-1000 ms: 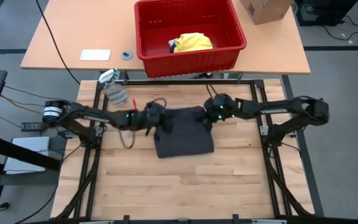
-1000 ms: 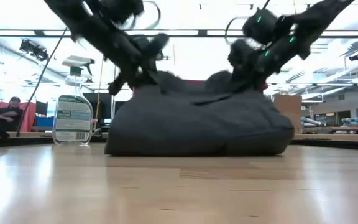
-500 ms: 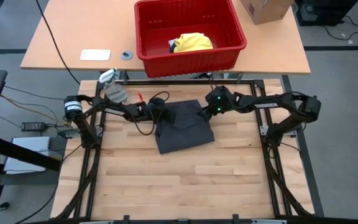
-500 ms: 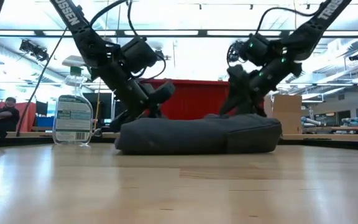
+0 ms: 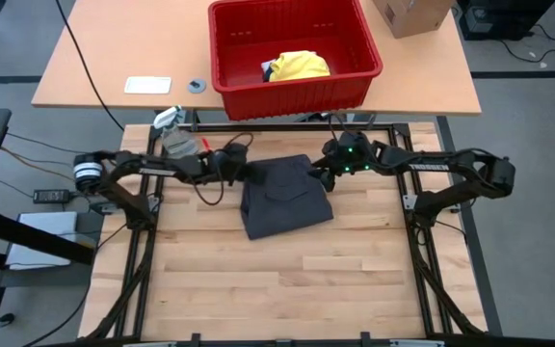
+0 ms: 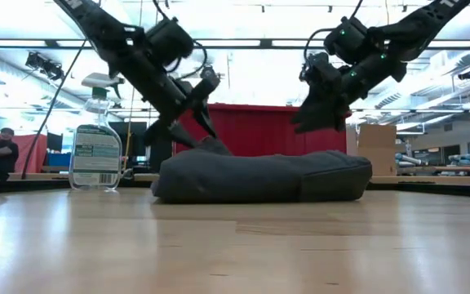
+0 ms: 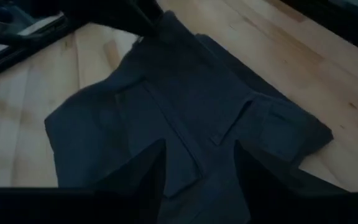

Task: Fold Laundry from Bin
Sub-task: Fold the black short

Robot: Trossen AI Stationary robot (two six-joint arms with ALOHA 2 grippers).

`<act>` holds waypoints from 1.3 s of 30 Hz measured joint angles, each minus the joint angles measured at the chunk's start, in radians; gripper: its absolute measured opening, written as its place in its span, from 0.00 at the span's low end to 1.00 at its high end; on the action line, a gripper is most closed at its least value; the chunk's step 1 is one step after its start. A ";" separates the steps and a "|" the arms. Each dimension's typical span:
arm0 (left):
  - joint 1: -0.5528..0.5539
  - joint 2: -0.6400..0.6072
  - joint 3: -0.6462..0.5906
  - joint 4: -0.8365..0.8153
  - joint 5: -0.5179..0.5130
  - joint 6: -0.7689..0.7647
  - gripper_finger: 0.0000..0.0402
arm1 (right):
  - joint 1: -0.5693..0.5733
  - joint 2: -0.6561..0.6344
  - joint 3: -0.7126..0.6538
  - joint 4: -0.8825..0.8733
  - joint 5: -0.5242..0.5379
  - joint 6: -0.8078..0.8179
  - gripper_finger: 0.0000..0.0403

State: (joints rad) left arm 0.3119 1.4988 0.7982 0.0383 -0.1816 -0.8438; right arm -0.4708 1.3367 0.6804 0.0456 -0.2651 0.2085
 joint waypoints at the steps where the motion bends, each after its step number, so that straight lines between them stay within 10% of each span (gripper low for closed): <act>1: 0.002 -0.018 0.000 -0.004 -0.001 0.000 0.53 | 0.002 0.003 0.000 0.001 -0.008 0.003 0.48; 9: -0.031 -0.075 0.062 -0.026 0.078 0.080 0.50 | 0.018 0.003 0.000 -0.003 0.009 0.008 0.48; 26: -0.082 0.389 0.363 -0.034 0.380 0.269 0.43 | 0.019 0.003 0.000 -0.002 0.095 0.133 0.48; 39: -0.089 0.416 0.258 -0.122 0.489 0.244 0.43 | 0.059 0.003 0.000 -0.029 0.126 0.234 0.48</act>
State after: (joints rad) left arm 0.2232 1.9143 1.0563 -0.0835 0.3075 -0.6001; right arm -0.4120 1.3396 0.6804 0.0170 -0.1390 0.4427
